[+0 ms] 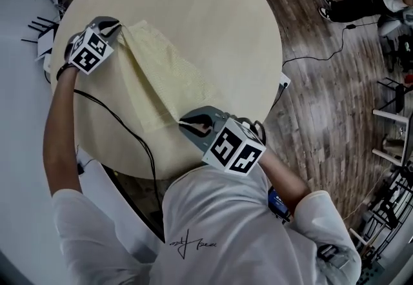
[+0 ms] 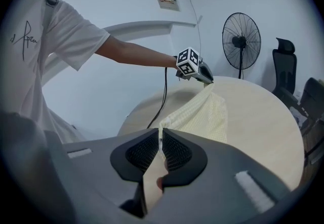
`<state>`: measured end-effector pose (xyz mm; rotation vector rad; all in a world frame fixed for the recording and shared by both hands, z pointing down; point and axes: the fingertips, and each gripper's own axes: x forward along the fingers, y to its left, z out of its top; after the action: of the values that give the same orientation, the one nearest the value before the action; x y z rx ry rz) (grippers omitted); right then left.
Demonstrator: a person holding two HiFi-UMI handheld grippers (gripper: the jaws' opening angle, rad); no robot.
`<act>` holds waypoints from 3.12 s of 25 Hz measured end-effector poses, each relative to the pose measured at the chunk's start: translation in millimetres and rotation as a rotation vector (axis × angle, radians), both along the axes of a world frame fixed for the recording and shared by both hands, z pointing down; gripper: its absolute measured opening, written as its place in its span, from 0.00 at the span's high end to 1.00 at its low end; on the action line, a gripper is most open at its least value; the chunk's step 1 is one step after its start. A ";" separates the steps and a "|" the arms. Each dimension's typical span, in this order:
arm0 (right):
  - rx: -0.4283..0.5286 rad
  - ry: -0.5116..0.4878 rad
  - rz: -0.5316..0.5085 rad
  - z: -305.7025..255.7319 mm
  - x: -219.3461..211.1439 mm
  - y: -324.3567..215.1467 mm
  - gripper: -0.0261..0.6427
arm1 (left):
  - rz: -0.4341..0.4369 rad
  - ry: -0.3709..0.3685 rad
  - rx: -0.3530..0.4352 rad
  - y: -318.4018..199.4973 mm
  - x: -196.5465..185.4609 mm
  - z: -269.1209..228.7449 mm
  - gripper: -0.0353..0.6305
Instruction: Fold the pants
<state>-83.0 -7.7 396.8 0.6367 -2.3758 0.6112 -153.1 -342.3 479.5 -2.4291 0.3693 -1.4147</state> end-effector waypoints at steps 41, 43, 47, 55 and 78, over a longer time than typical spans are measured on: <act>-0.243 -0.030 -0.249 101.9 -134.5 -5.4 0.93 | 0.089 -0.049 0.020 -16.6 -49.4 78.9 0.81; -0.253 -0.026 -0.260 107.4 -138.3 -4.2 0.93 | 0.081 -0.046 0.008 -14.7 -54.7 80.6 0.81; -0.265 -0.011 -0.285 117.4 -143.1 -0.7 0.93 | 0.048 -0.038 -0.036 -12.0 -67.7 78.1 0.77; -0.310 0.011 -0.342 131.7 -154.7 10.1 0.93 | 0.005 -0.071 -0.078 -7.3 -96.8 74.0 0.69; -0.188 -0.112 -0.176 80.1 -129.7 -3.9 0.83 | -0.202 0.147 0.001 31.9 -119.4 -6.4 0.50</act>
<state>-212.7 -11.6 476.9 0.3147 -2.4074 0.7972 -272.5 -310.4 473.0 -2.5632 0.6664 -1.3139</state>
